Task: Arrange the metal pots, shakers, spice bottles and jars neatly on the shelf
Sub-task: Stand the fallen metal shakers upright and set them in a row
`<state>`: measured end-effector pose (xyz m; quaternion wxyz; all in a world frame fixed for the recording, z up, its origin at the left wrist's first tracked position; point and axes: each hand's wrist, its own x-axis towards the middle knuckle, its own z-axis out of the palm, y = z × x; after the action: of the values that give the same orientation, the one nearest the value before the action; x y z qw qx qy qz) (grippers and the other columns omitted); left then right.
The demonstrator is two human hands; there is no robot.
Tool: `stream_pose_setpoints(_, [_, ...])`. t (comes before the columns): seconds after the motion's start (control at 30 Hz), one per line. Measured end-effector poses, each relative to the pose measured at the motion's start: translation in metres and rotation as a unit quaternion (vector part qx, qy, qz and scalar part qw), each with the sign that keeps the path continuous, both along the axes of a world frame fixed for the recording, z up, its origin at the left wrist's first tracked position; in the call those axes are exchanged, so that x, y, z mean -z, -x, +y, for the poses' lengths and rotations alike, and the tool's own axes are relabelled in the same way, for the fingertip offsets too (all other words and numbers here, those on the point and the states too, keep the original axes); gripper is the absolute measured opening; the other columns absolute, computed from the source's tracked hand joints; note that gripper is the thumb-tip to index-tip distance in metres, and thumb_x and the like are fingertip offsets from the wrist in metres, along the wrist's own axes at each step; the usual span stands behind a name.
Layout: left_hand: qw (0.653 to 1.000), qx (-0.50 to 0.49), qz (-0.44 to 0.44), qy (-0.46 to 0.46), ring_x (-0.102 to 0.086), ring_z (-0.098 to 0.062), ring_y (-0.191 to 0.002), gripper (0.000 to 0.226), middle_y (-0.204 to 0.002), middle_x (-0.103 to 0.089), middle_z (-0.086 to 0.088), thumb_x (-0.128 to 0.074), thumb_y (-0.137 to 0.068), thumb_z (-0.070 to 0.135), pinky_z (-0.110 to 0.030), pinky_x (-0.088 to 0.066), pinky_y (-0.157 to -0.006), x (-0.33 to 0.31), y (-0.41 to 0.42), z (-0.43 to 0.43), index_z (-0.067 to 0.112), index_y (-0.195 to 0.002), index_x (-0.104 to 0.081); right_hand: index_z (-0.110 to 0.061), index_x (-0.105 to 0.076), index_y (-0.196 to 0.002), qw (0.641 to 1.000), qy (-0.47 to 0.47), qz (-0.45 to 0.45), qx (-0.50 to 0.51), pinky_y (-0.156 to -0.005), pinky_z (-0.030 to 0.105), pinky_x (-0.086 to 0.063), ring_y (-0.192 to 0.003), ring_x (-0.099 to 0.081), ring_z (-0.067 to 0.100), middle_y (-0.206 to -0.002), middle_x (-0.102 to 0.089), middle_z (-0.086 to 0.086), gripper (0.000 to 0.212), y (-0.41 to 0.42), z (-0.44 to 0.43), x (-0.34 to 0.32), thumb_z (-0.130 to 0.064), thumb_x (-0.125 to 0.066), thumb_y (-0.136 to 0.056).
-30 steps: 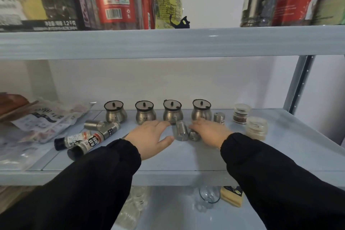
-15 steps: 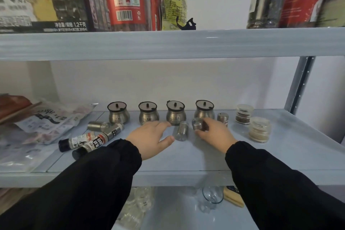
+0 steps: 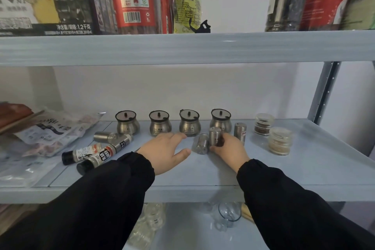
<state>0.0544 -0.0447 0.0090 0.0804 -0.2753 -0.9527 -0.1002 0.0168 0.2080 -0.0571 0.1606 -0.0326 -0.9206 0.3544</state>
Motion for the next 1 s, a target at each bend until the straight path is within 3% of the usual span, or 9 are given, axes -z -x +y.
stream_pose_setpoints(0.47, [1.000, -0.003, -0.006, 0.005, -0.043, -0.016, -0.128, 0.061, -0.137, -0.052, 0.003, -0.030, -0.094, 0.065, -0.039, -0.041, -0.104, 0.005, 0.001, -0.002, 0.033, -0.146, -0.030, -0.013, -0.062, -0.101, 0.998, 0.011, -0.002, 0.062, -0.074, 0.031, -0.047, -0.085, -0.061, 0.021, -0.091, -0.065, 0.001, 0.031, 0.005, -0.004, -0.004, -0.034, -0.075, -0.082])
stream_pose_setpoints(0.6, [1.000, -0.004, -0.017, -0.001, -0.043, -0.016, -0.129, 0.069, -0.134, -0.052, 0.006, -0.023, -0.088, 0.072, -0.038, -0.041, -0.104, 0.005, 0.004, -0.008, 0.034, -0.145, -0.030, -0.015, -0.060, -0.095, 0.998, -0.038, -0.034, 0.040, -0.066, 0.032, -0.050, -0.076, -0.062, 0.018, -0.083, -0.064, 0.001, 0.022, -0.014, -0.007, -0.013, -0.036, -0.057, -0.088])
stream_pose_setpoints(0.67, [1.000, -0.004, -0.013, -0.003, -0.044, -0.015, -0.128, 0.070, -0.132, -0.053, 0.008, -0.022, -0.087, 0.073, -0.037, -0.041, -0.103, 0.005, 0.005, -0.009, 0.035, -0.145, -0.030, -0.016, -0.056, -0.103, 0.995, -0.098, -0.030, 0.016, -0.062, 0.031, -0.046, -0.075, -0.060, 0.018, -0.088, -0.063, 0.003, 0.023, -0.033, -0.005, -0.015, -0.034, -0.052, -0.091])
stream_pose_setpoints(0.77, [1.000, -0.003, -0.002, -0.006, -0.045, -0.015, -0.126, 0.061, -0.130, -0.054, 0.007, -0.031, -0.094, 0.064, -0.035, -0.041, -0.101, 0.004, 0.005, -0.008, 0.032, -0.146, -0.032, -0.020, -0.048, -0.133, 0.976, -0.208, -0.038, -0.052, -0.078, 0.035, -0.048, -0.099, -0.059, 0.025, -0.115, -0.060, 0.008, 0.041, -0.051, 0.001, -0.011, -0.035, -0.046, -0.095])
stream_pose_setpoints(0.87, [1.000, -0.003, -0.002, -0.005, -0.044, -0.015, -0.126, 0.058, -0.134, -0.053, 0.006, -0.032, -0.096, 0.062, -0.034, -0.040, -0.102, 0.002, 0.004, -0.004, 0.032, -0.146, -0.032, -0.030, -0.033, -0.150, 0.960, -0.253, -0.062, -0.102, -0.108, 0.040, -0.037, -0.134, -0.039, 0.031, -0.152, -0.038, 0.010, 0.055, -0.046, 0.003, -0.003, -0.037, -0.039, -0.096])
stream_pose_setpoints(1.0, [1.000, 0.001, -0.007, 0.001, -0.043, -0.014, -0.128, 0.056, -0.138, -0.051, 0.006, -0.032, -0.096, 0.061, -0.034, -0.040, -0.102, 0.002, 0.002, 0.002, 0.033, -0.145, -0.032, -0.030, -0.025, -0.154, 0.958, -0.256, -0.090, -0.093, -0.115, 0.045, -0.030, -0.144, -0.024, 0.033, -0.160, -0.025, 0.009, 0.060, -0.040, -0.002, -0.003, -0.038, -0.035, -0.095])
